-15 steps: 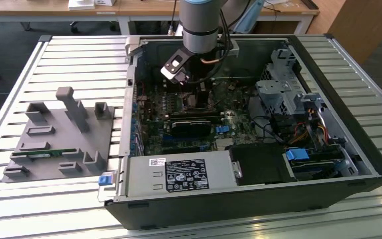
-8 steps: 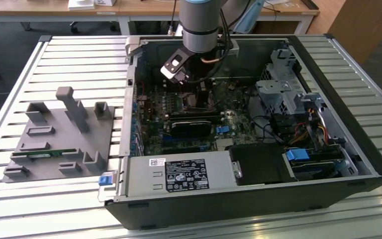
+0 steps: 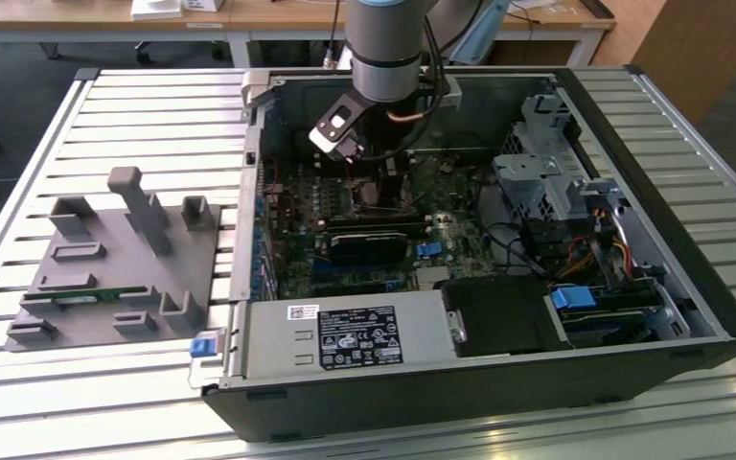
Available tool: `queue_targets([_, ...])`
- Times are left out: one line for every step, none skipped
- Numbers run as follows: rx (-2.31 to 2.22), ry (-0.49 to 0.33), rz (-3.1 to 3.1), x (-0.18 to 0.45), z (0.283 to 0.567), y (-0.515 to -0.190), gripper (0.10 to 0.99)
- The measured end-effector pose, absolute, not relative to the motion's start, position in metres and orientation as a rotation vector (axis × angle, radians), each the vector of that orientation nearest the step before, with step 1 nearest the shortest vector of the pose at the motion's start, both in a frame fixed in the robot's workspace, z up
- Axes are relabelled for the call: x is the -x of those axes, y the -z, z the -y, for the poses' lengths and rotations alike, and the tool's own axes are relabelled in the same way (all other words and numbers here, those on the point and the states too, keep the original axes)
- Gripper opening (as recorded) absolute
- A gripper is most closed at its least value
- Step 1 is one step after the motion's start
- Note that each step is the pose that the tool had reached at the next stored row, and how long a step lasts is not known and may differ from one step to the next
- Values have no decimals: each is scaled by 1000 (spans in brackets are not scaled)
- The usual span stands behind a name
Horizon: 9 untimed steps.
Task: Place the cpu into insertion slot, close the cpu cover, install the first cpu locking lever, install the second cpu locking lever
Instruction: 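Place the cpu into insertion slot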
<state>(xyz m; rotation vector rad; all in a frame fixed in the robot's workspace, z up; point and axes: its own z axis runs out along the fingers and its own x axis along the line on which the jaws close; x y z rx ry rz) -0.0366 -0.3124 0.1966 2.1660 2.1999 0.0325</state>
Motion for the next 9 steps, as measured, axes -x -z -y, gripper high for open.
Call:
queue_targets([-2166, -32, -2200, 37, 312, -197, 596])
queue_targets([-2166, -32, -2200, 37, 313, -197, 596])
queue_targets([-2166, -32, -2200, 37, 313, -197, 529])
queue_targets([-2166, -32, -2199, 37, 312, -198, 529])
queue_targets([-2168, -33, -2198, 37, 312, -198, 529])
queue_targets([-2171, -33, -2195, 37, 312, -198, 529])
queue_targets([-2177, -32, -2189, 37, 313, -198, 529])
queue_targets([-2183, -31, -2182, 36, 312, -198, 529])
queue_targets([-2190, -30, -2175, 36, 312, -198, 529])
